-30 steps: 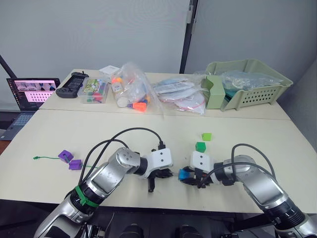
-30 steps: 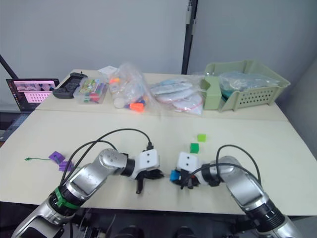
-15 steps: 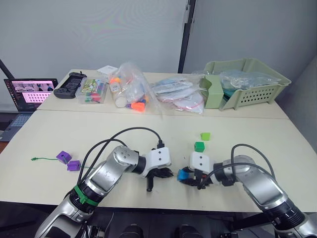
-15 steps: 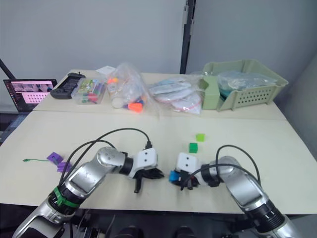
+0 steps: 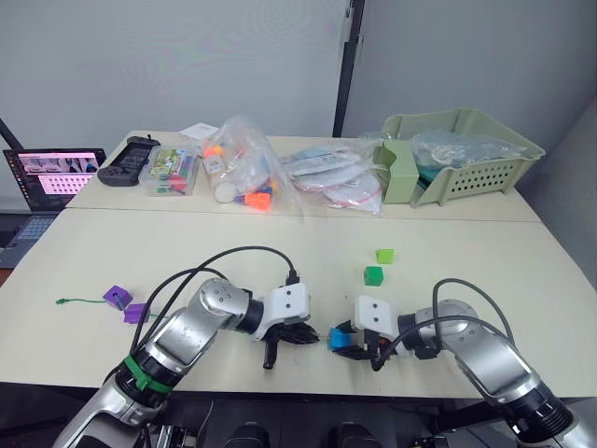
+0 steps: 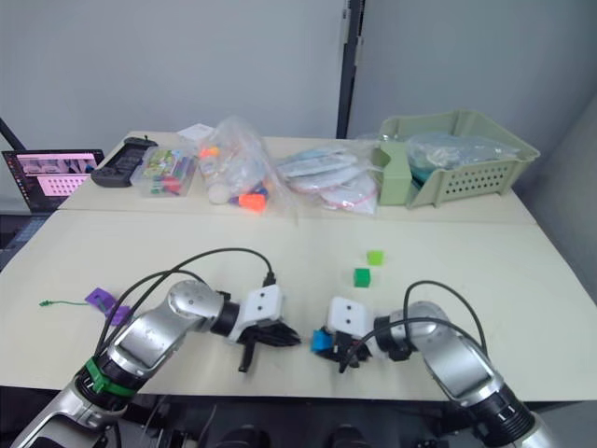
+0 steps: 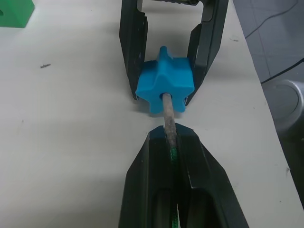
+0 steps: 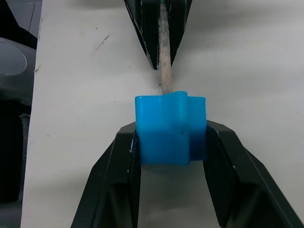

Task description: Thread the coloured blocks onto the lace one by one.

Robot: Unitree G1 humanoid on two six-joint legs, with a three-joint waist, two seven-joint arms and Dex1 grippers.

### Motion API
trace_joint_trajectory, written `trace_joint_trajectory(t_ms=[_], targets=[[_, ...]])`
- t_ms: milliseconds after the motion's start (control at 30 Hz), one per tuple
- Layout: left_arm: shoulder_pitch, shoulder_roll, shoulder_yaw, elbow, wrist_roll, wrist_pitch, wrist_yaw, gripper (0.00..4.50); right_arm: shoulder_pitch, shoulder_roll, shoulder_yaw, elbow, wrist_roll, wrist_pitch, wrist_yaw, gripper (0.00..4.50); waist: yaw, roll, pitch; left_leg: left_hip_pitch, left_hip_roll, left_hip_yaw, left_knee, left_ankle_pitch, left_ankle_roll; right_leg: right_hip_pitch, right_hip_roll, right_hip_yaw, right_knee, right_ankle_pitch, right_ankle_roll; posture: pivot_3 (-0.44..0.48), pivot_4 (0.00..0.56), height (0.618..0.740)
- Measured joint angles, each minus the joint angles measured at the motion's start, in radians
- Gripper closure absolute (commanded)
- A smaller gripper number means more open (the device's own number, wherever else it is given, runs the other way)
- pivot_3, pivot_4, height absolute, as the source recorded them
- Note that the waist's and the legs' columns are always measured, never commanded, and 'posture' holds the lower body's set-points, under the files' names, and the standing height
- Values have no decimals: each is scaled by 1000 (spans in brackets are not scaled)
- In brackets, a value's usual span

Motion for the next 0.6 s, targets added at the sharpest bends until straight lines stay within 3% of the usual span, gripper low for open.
trace_joint_trajectory(t_ms=[600], targets=[[63, 27, 28, -54, -36, -2, 48, 4500, 41, -34, -10, -27, 3, -29, -6, 3161, 4, 0, 0, 0, 0, 0, 0, 0, 0, 1, -1, 0, -1, 0, 0, 0, 150, 740]])
